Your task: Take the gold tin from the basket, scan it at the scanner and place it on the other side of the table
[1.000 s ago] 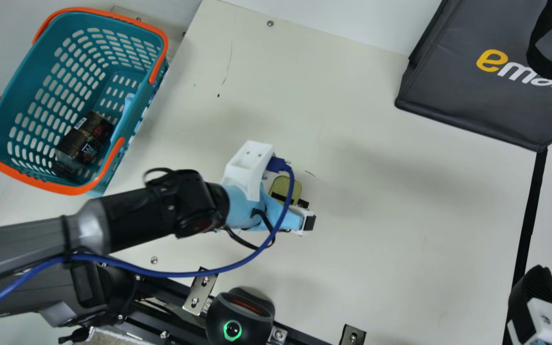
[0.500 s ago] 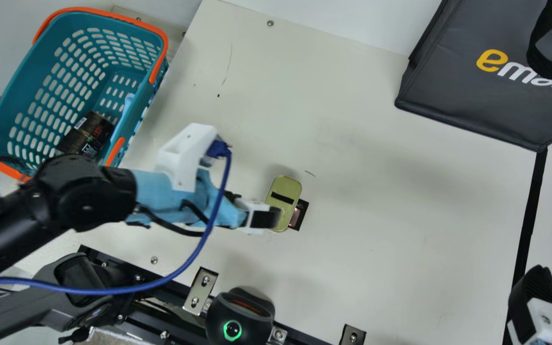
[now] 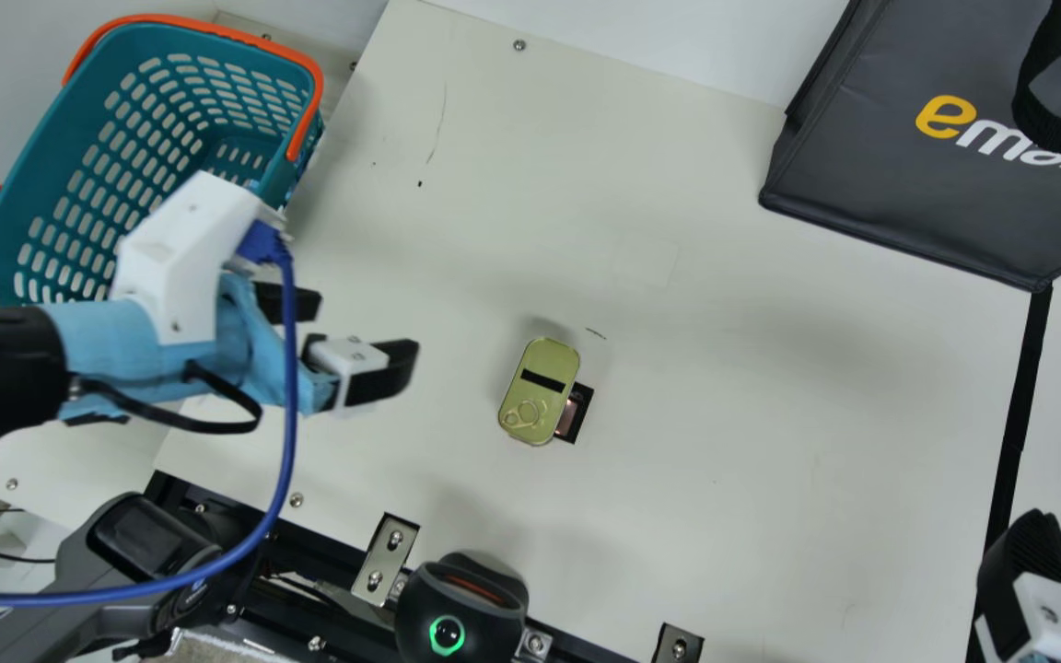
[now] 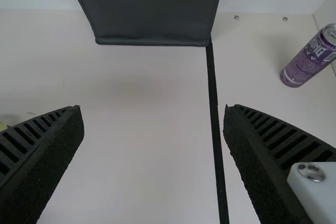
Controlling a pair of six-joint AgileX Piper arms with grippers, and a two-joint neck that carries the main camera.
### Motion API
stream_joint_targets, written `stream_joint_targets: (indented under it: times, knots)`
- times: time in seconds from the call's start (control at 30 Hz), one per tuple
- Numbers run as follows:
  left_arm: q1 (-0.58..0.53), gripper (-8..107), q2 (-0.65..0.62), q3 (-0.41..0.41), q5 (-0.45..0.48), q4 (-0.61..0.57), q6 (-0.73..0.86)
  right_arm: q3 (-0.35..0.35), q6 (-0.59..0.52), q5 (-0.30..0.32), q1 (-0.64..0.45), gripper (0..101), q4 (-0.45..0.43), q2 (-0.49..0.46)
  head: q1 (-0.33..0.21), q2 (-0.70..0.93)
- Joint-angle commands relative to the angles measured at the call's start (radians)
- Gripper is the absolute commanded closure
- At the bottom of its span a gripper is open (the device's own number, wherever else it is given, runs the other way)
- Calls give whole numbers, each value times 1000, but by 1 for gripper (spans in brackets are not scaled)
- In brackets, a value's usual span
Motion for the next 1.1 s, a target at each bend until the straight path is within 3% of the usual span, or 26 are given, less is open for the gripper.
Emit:
stream_joint_targets:
  times: [0.0, 0.23, 0.27, 0.37, 0.87, 1.07]
  knots:
    - [21, 9, -18, -22, 9, 60, 1, 0, 0, 0, 0, 6, 0, 0, -29, 2]
    - [57, 9, -65, -98, 14, 206, -12, 0, 0, 0, 0, 6, 0, 0, -29, 2]
    - [56, 9, -60, -85, 16, 163, -11, 0, 0, 0, 0, 6, 0, 0, -29, 2]
    - [56, 9, -65, -99, 14, 204, -11, 0, 0, 0, 0, 6, 0, 0, -29, 2]
    - [56, 9, -65, -99, 15, 204, -11, 0, 0, 0, 0, 6, 0, 0, -29, -347]
    - [56, 9, -65, -99, 15, 204, -11, 0, 0, 0, 0, 6, 0, 0, -29, -347]
